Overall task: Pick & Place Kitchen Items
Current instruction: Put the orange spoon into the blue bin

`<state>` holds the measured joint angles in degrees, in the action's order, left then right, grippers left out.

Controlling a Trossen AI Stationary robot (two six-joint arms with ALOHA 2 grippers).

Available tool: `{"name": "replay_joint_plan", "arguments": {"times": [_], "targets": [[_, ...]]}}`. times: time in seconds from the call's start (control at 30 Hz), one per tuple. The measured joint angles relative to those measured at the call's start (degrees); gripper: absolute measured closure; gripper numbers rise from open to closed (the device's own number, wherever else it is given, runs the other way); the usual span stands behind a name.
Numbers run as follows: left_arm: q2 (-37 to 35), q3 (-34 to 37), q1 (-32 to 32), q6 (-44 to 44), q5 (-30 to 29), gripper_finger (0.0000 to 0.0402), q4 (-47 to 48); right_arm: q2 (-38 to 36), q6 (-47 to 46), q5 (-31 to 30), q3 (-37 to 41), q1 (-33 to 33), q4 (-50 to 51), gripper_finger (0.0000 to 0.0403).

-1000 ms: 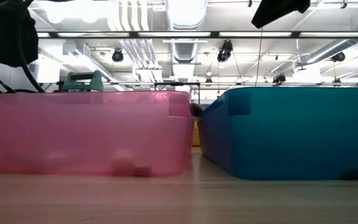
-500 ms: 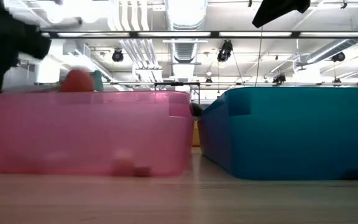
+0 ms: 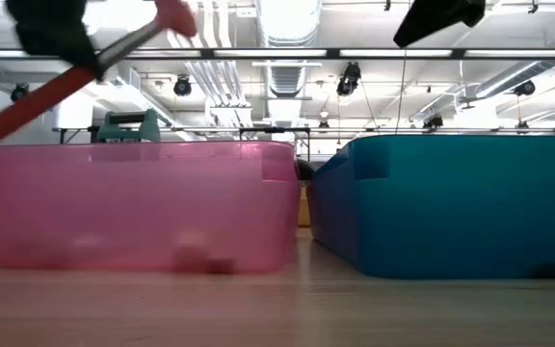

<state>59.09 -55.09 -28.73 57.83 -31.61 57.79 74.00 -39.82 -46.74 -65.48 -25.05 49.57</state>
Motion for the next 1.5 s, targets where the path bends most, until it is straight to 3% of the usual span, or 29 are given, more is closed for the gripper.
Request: {"name": "replay_joint_plan", "arguments": {"times": [0.1, 0.2, 0.3, 0.4, 0.53, 0.67, 0.77, 0.9, 1.03, 1.13, 1.4, 1.5], "targets": [[-0.1, 0.1, 0.0, -12.2, -5.5, 0.0349, -9.8, 0.0, -0.2, -1.3, 4.3, -3.3, -5.1, 0.0324], [0.2, 1.9, 0.0, -27.9, -6.7, 0.0349, -25.3, 0.0, -0.3, -3.5, 9.7, -7.6, -13.4, 0.0314], [1.0, 4.6, 0.1, -44.4, -3.2, 0.0349, -41.9, 0.0, 1.6, -8.0, 14.9, -11.9, -23.9, 0.0307], [1.4, 8.3, 0.4, -57.5, 4.7, 0.0349, -57.7, 0.0, 7.5, -12.8, 20.6, -16.0, -36.5, 0.0303], [2.6, 14.1, 1.3, -66.4, 10.4, 0.0349, -79.0, 0.0, 19.8, -16.6, 28.2, -18.7, -58.8, 0.0298], [5.3, 18.6, 3.2, -67.2, 10.7, 0.0349, -94.8, 0.0, 31.6, -12.4, 34.6, -18.5, -80.4, 0.0294], [7.4, 20.0, 4.9, -67.7, 10.8, 0.0349, -98.4, 0.0, 36.4, -7.5, 37.4, -18.4, -90.6, 0.0293], [10.4, 19.4, 7.6, -67.4, 12.1, 0.0349, -101.9, 0.0, 37.7, -4.3, 38.1, -18.4, -93.2, 0.0299], [13.7, 16.1, 10.5, -66.0, 19.8, 0.0349, -102.7, 1.1, 39.6, -2.8, 36.4, -17.6, -93.2, 0.0301], [17.1, 13.5, 11.7, -65.2, 23.7, 0.0349, -102.2, 2.8, 43.0, -2.7, 34.3, -17.3, -93.2, 0.029], [24.4, 7.1, 12.1, -66.8, 24.9, 0.0349, -101.3, 6.8, 50.6, -2.9, 29.2, -16.6, -93.2, 0.0241], [25.6, 5.9, 12.2, -66.9, 25.3, 0.0349, -101.3, 7.5, 51.0, -5.6, 27.8, -16.5, -93.0, 0.0221]]}}
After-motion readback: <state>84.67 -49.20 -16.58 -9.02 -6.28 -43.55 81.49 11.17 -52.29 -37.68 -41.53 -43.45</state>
